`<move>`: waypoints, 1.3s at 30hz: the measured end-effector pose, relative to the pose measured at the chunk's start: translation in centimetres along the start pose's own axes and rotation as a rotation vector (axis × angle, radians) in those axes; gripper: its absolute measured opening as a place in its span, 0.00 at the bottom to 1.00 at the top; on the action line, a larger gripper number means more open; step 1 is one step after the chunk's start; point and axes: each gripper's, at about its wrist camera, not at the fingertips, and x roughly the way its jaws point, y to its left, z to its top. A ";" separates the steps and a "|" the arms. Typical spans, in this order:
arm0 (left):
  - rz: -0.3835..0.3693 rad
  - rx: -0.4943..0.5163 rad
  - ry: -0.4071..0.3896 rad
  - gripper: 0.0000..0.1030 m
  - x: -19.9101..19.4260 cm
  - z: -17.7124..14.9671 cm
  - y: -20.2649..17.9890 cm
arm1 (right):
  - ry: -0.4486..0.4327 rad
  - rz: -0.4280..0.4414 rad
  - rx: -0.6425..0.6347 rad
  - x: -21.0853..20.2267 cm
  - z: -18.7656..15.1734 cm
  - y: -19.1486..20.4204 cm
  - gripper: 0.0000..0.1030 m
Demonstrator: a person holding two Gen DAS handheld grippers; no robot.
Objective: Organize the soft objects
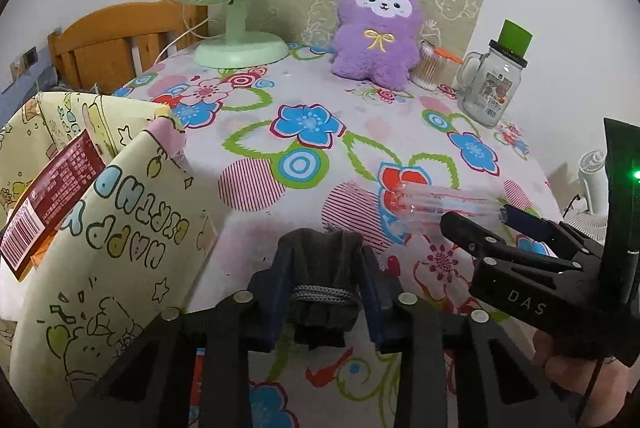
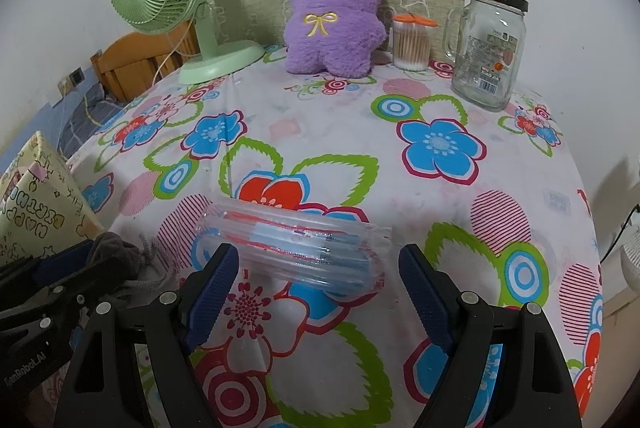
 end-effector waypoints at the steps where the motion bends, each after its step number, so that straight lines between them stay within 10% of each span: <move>1: -0.002 0.001 -0.001 0.28 0.0 0.0 0.0 | 0.000 0.001 0.000 0.0 0.0 0.0 0.82; 13: -0.048 0.005 -0.009 0.24 -0.7 0.0 -0.2 | -0.030 0.031 0.014 -0.4 0.1 0.2 0.79; 20: -0.054 0.007 -0.012 0.24 -1.1 0.0 -0.1 | 0.037 0.032 0.020 0.5 -0.1 0.3 0.30; 39: -0.072 0.010 -0.023 0.24 -1.7 0.1 -0.1 | -0.032 0.012 0.034 -1.3 -0.3 0.5 0.13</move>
